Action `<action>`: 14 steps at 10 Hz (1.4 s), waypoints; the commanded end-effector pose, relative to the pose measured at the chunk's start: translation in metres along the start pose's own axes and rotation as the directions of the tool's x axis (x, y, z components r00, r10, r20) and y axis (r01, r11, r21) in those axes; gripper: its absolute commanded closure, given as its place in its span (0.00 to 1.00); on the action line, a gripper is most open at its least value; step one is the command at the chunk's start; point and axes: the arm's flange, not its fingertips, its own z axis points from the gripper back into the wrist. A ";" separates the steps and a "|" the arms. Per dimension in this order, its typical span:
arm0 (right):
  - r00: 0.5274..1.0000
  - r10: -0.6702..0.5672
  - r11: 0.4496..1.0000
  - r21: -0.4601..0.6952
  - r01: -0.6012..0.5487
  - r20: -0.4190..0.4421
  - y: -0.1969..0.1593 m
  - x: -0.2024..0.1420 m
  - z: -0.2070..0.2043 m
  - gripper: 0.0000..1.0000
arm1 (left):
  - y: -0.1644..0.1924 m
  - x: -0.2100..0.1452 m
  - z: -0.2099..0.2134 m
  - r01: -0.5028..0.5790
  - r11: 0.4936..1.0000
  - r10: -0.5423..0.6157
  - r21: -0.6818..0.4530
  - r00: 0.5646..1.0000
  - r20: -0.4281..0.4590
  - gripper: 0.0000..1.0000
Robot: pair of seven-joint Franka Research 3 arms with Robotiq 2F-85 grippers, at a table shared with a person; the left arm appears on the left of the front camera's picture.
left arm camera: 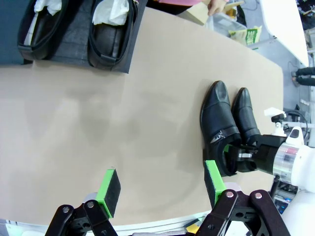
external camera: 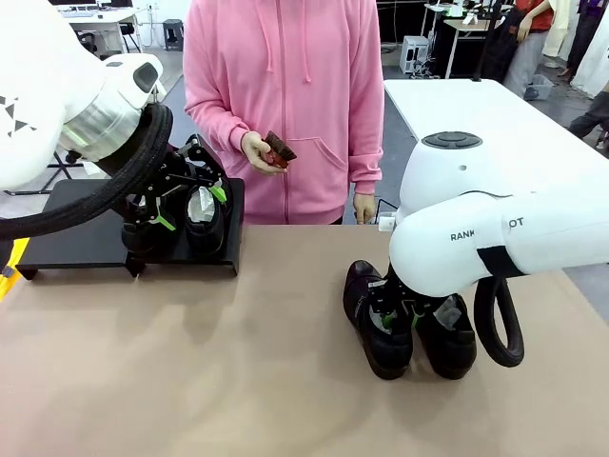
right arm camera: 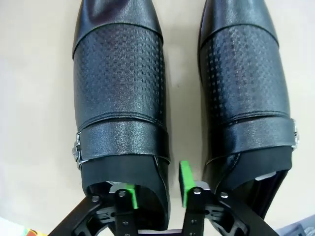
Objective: Organize the shoes by placing them on the stand.
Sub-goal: Pick up one Shoe and place it in the middle of the table.
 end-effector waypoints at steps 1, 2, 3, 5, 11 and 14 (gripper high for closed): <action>1.000 0.007 1.000 -0.022 -0.007 0.012 0.007 0.006 -0.003 0.92 | 0.002 0.000 0.000 0.001 1.000 -0.001 -0.014 1.000 0.008 0.12; 1.000 0.010 1.000 -0.024 -0.010 0.004 0.008 0.006 -0.006 1.00 | 0.002 0.000 0.000 0.001 1.000 -0.001 -0.014 1.000 0.008 0.12; 1.000 0.012 1.000 -0.022 -0.012 -0.006 0.009 0.006 -0.009 1.00 | 0.002 0.000 0.000 0.001 1.000 -0.001 -0.014 1.000 0.008 0.12; 1.000 0.013 1.000 -0.023 -0.014 -0.010 0.009 0.006 -0.010 1.00 | 0.002 0.000 0.000 0.001 1.000 -0.001 -0.014 1.000 0.008 0.12; 0.990 -0.043 0.993 0.117 0.027 0.136 0.043 -0.046 0.095 1.00 | 0.002 0.000 0.000 0.001 1.000 -0.001 -0.014 1.000 0.008 0.12; 0.993 0.050 0.983 0.168 -0.068 0.107 0.136 -0.071 0.076 1.00 | 0.002 0.000 0.000 0.001 1.000 -0.001 -0.014 1.000 0.008 0.12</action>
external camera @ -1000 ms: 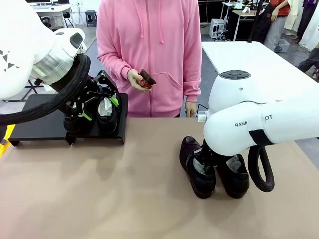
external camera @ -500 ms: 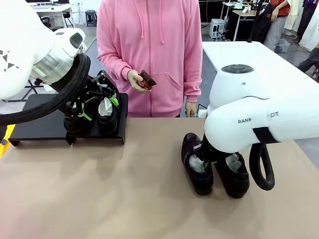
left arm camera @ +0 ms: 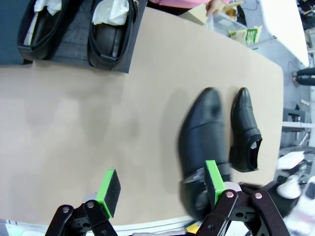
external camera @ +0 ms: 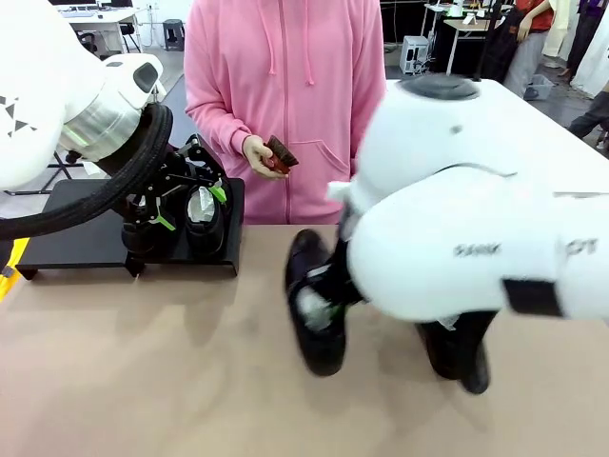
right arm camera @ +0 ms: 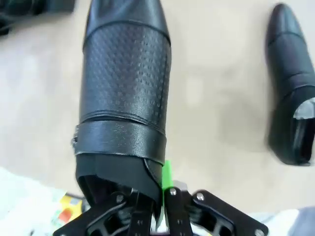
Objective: Organize the shoes by placing them on the stand.
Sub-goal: Pick up one Shoe and place it in the middle of the table.
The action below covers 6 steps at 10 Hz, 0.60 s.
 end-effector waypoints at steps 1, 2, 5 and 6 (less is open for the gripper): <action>0.999 -0.019 1.000 0.019 0.020 -0.047 0.051 0.010 -0.041 1.00 | 0.002 0.000 0.000 0.001 1.000 -0.001 -0.014 1.000 0.008 0.12; 0.996 -0.048 0.999 0.009 0.049 -0.071 0.067 0.007 -0.063 1.00 | 0.002 0.000 0.000 0.001 1.000 -0.001 -0.014 1.000 0.008 0.12; 0.982 -0.180 0.983 0.030 0.182 -0.054 0.077 -0.002 -0.099 1.00 | 0.002 0.000 0.000 0.001 1.000 -0.001 -0.014 1.000 0.008 0.12; 0.976 -0.209 0.976 0.050 0.212 -0.061 0.074 -0.003 -0.108 0.95 | 0.002 0.000 0.000 0.001 1.000 -0.001 -0.014 1.000 0.008 0.12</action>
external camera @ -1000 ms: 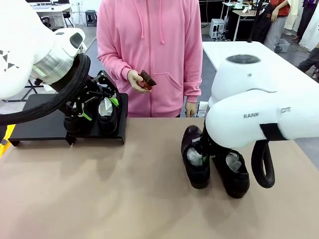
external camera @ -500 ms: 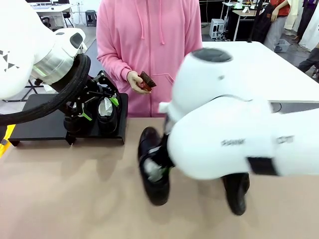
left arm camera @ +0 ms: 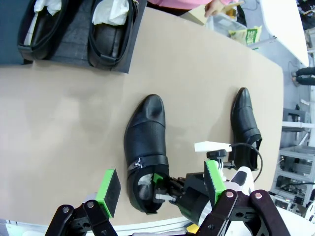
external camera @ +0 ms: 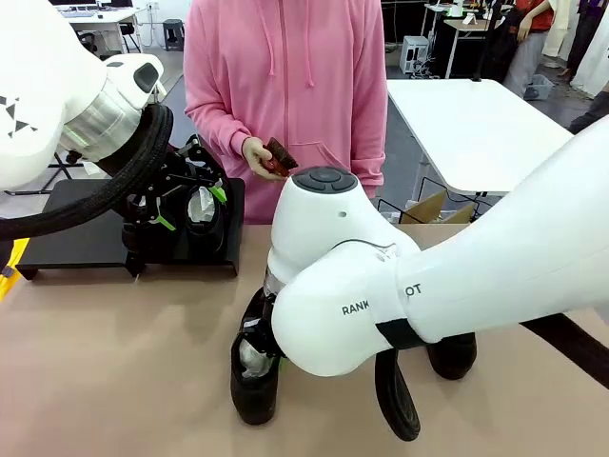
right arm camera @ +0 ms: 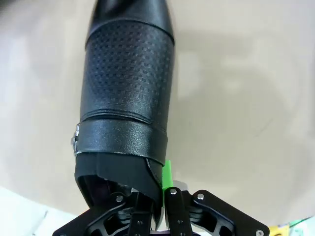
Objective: Organize the shoes by placing them on the stand.
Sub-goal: Pick up one Shoe and place it in the middle of the table.
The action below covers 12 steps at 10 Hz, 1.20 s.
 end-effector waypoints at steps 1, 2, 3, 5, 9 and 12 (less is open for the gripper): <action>0.996 -0.062 0.997 0.047 0.059 0.066 0.009 0.003 0.000 0.81 | 0.002 0.000 0.000 0.000 1.000 0.000 -0.015 1.000 0.008 0.12; 0.995 -0.071 0.996 0.062 0.066 0.072 0.005 0.004 0.004 0.65 | 0.002 0.000 0.000 0.000 1.000 0.000 -0.015 1.000 0.008 0.12; 0.994 -0.076 0.995 0.074 0.070 0.074 0.002 0.006 0.010 0.48 | 0.002 0.000 0.000 0.000 1.000 0.000 -0.015 1.000 0.008 0.12; 0.995 -0.076 0.995 0.075 0.071 0.067 -0.006 0.006 0.022 0.16 | 0.002 0.000 0.000 0.000 1.000 0.000 -0.015 1.000 0.008 0.12; 0.999 -0.054 0.994 0.092 0.053 0.003 -0.024 -0.001 0.056 0.00 | 0.002 0.000 0.000 0.000 1.000 0.000 -0.015 1.000 0.008 0.12; 0.997 -0.075 0.994 0.088 0.073 0.027 -0.009 0.005 0.041 0.00 | 0.002 0.000 0.000 0.000 1.000 0.000 -0.015 1.000 0.008 0.12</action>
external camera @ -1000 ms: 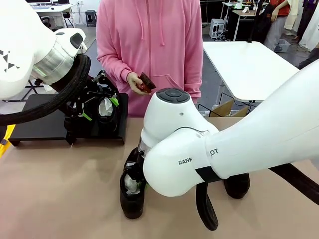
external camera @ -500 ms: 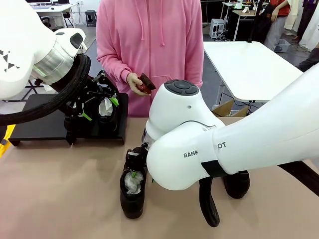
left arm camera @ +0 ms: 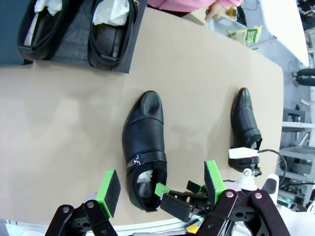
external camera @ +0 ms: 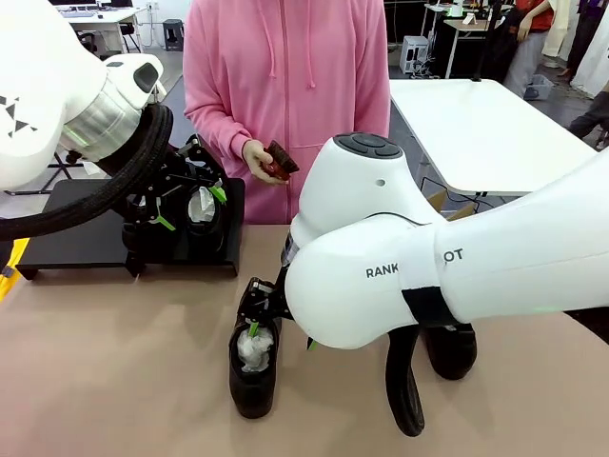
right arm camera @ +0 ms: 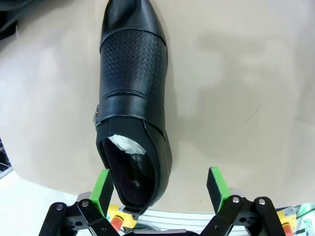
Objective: Organize the shoes by placing them on the stand.
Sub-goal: Pick up one Shoe and place it in the middle of the table, then place the Shoe from the middle of the table onto the Shoes Stand.
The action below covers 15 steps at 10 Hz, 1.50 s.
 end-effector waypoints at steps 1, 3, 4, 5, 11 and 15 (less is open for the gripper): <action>1.000 -0.020 1.000 0.002 0.020 0.021 0.004 0.004 -0.011 0.00 | 0.002 0.000 0.000 0.001 1.000 0.000 -0.015 1.000 0.008 0.12; 1.000 -0.020 1.000 0.002 0.020 0.021 0.004 0.004 -0.011 0.00 | 0.002 0.000 0.000 0.001 1.000 0.000 -0.015 1.000 0.008 0.12; 1.000 -0.020 1.000 0.002 0.020 0.021 0.004 0.004 -0.011 0.00 | 0.002 0.000 0.000 0.001 1.000 0.000 -0.015 1.000 0.008 0.12; 1.000 -0.020 1.000 0.002 0.020 0.021 0.004 0.004 -0.011 0.00 | 0.002 0.000 0.000 0.001 1.000 0.000 -0.015 1.000 0.008 0.12; 0.989 -0.147 0.989 0.030 0.147 0.012 -0.049 0.017 0.023 0.00 | -0.032 -0.036 -0.026 0.050 0.997 -0.048 0.052 0.998 -0.039 0.12; 0.868 -0.457 0.889 0.101 0.446 0.194 -0.130 0.059 0.096 0.00 | -0.075 -0.099 -0.036 0.018 0.994 -0.011 0.105 0.997 -0.071 0.12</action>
